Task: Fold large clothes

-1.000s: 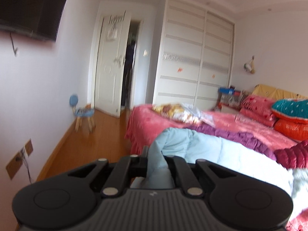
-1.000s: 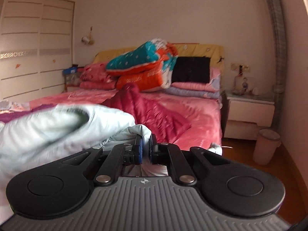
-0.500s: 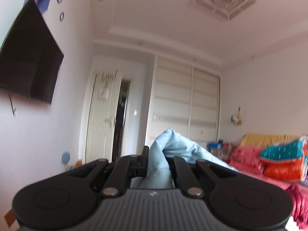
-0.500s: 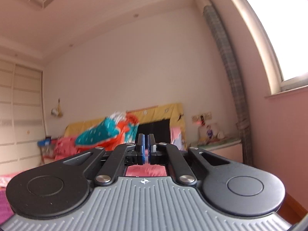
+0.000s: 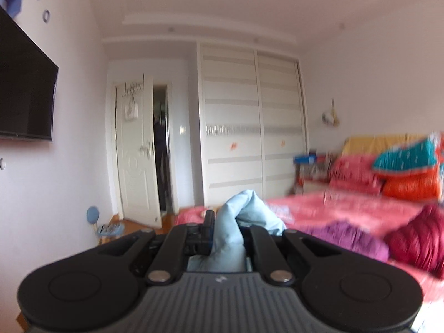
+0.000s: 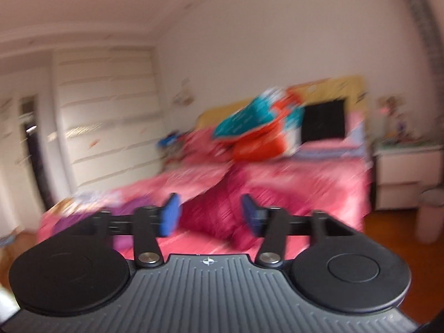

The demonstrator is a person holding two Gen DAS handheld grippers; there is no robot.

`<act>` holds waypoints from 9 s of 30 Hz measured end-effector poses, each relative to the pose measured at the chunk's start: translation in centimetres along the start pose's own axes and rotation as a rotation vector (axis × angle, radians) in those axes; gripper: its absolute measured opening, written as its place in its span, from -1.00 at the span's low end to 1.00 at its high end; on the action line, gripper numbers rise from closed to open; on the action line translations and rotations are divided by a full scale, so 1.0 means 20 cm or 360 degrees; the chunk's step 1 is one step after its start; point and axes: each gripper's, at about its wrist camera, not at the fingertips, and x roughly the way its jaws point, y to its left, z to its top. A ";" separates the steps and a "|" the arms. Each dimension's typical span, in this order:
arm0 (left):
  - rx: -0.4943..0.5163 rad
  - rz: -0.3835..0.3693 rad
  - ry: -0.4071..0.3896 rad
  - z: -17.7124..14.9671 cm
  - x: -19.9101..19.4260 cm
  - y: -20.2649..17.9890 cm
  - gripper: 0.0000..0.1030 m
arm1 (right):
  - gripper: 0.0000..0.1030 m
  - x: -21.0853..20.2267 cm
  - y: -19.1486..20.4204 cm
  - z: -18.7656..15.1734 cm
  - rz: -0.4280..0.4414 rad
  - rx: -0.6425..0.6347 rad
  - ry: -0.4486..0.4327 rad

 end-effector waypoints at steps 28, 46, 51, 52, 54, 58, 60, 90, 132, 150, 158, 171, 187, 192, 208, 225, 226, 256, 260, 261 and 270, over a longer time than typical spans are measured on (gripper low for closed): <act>0.0519 -0.0874 0.0296 -0.54 -0.19 -0.15 0.49 | -0.78 0.39 1.04 -1.01 0.0919 -0.0341 0.1437; 0.1198 -0.1489 0.0379 -0.92 -0.19 -0.62 0.41 | -0.86 0.48 0.80 -0.75 0.0663 -0.0011 0.1002; 0.1220 -0.1502 0.0499 -0.97 -0.11 -0.69 -0.31 | -0.86 0.51 0.76 -0.79 0.0664 -0.0003 0.1036; 0.1215 -0.1503 0.0505 -0.98 -0.12 -0.70 -0.59 | -0.82 0.48 0.74 -0.78 0.0663 -0.0005 0.1041; 0.1163 -0.1459 0.0514 -0.98 -0.13 -0.72 -0.84 | -0.57 0.43 0.71 -0.74 0.0662 -0.0025 0.1060; 0.0922 -0.1349 0.0579 -0.92 -0.06 -0.70 -0.94 | 1.00 0.32 0.65 -0.71 0.0656 -0.0105 0.1054; 0.0801 -0.1308 0.0628 -0.88 -0.02 -0.68 -0.95 | 1.00 0.25 0.60 -0.72 0.0685 -0.0142 0.1085; 0.0227 -0.1388 -0.0379 0.41 -0.48 -0.39 -0.95 | -0.80 -0.41 0.61 0.40 -0.0061 -0.0321 -0.0428; 0.0293 -0.0769 0.0514 -0.46 1.59 -1.32 -0.82 | -0.60 2.12 0.34 -0.09 -0.0321 -0.0503 0.0299; 0.0295 -0.0552 0.0435 -0.55 1.34 -0.95 0.12 | 1.00 2.12 0.13 -0.35 -0.0384 -0.0271 0.0510; 0.0280 -0.0641 0.0515 -0.62 0.89 -0.79 0.13 | 1.00 1.60 0.08 -0.38 -0.0327 0.0064 0.0464; 0.0149 -0.0802 0.0672 -0.77 0.34 -0.76 0.24 | 1.00 1.00 0.38 -0.83 0.0165 0.0362 0.0739; 0.0339 -0.0885 0.0873 -0.94 0.06 -0.90 0.30 | 1.00 1.02 -0.28 -0.74 -0.0471 0.0724 0.0289; 0.0368 -0.0926 0.0911 -0.97 0.03 -0.98 0.30 | 1.00 0.95 -0.62 -0.76 -0.0774 0.1051 0.0094; 0.0185 -0.0854 0.1029 -1.08 0.08 -0.98 0.30 | 1.00 0.94 -0.55 -0.75 -0.0365 0.0680 0.0463; -0.0009 -0.0747 0.1121 -1.20 0.25 -0.94 0.31 | 1.00 1.00 -0.28 -0.87 -0.0215 0.0149 0.0863; -0.0028 -0.0750 0.1131 -1.21 0.26 -0.94 0.32 | 1.00 1.01 -0.28 -0.87 -0.0216 0.0157 0.0869; -0.0154 -0.0972 0.1076 -1.14 0.23 -0.93 -0.92 | -0.59 0.85 0.08 -0.90 -0.0135 0.0172 0.0936; -0.0175 -0.0976 0.1081 -1.10 0.21 -0.87 -0.92 | -0.60 0.81 0.12 -0.90 -0.0119 0.0219 0.0979; -0.0171 -0.0978 0.1082 -1.10 0.20 -0.85 -0.92 | -0.60 0.79 0.13 -0.90 -0.0115 0.0216 0.0991; -0.0079 -0.1033 0.1129 -1.09 0.05 -0.79 -0.93 | -0.60 0.62 0.17 -0.88 -0.0117 0.0282 0.1057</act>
